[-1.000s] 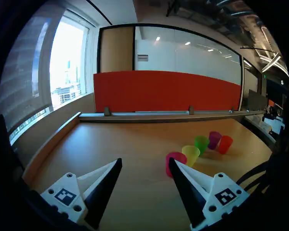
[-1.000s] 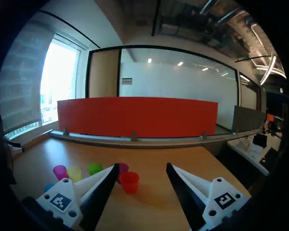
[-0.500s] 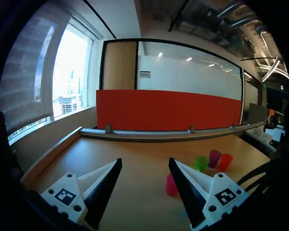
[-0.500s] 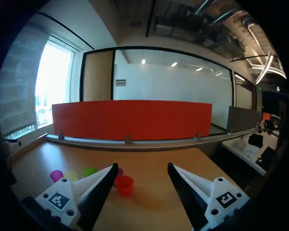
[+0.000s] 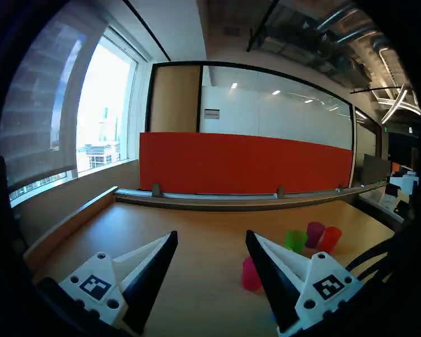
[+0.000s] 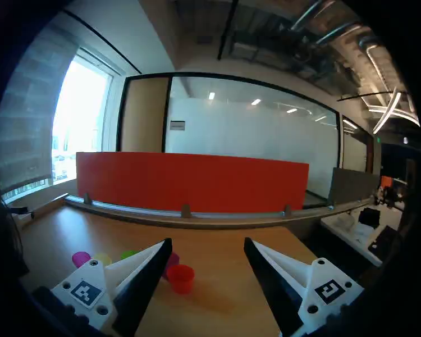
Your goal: Pour water
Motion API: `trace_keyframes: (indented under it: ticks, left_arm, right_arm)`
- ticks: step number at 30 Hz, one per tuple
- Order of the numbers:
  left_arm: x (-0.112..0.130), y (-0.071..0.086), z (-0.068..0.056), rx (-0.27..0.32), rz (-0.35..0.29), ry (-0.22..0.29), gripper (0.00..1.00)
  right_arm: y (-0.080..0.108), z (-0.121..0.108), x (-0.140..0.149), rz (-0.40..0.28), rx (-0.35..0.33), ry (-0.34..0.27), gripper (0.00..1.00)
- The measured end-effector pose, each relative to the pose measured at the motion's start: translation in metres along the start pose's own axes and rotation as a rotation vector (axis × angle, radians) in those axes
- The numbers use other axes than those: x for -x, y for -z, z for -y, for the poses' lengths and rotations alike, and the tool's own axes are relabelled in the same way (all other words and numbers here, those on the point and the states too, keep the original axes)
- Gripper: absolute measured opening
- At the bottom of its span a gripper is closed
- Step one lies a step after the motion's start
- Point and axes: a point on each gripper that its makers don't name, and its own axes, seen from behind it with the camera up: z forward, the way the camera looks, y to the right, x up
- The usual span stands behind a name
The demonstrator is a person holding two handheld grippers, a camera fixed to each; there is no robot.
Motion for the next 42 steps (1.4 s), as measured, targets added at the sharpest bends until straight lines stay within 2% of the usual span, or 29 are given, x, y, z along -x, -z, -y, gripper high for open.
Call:
trace_keyframes:
  ticks: [5, 15, 27, 35, 42]
  left_arm:
    - [0.003, -0.004, 0.0, -0.006, -0.033, -0.015, 0.9]
    - [0.018, -0.003, 0.009, -0.032, -0.112, -0.044, 0.9]
    - [0.048, 0.005, 0.01, -0.033, -0.165, -0.11, 0.9]
    - [0.07, 0.007, 0.014, -0.027, -0.171, -0.095, 0.9]
    - [0.08, 0.007, 0.024, -0.031, -0.192, -0.045, 0.9]
  right_arm:
    - [-0.002, -0.006, -0.005, -0.007, 0.021, 0.002, 0.99]
    - [-0.007, 0.002, -0.007, -0.037, 0.016, -0.089, 0.99]
    - [-0.007, 0.01, -0.001, -0.062, 0.02, -0.073, 0.99]
    - [-0.005, 0.012, 0.012, -0.053, 0.025, -0.059, 0.99]
    - [-0.002, 0.016, 0.017, -0.051, 0.025, -0.034, 1.0]
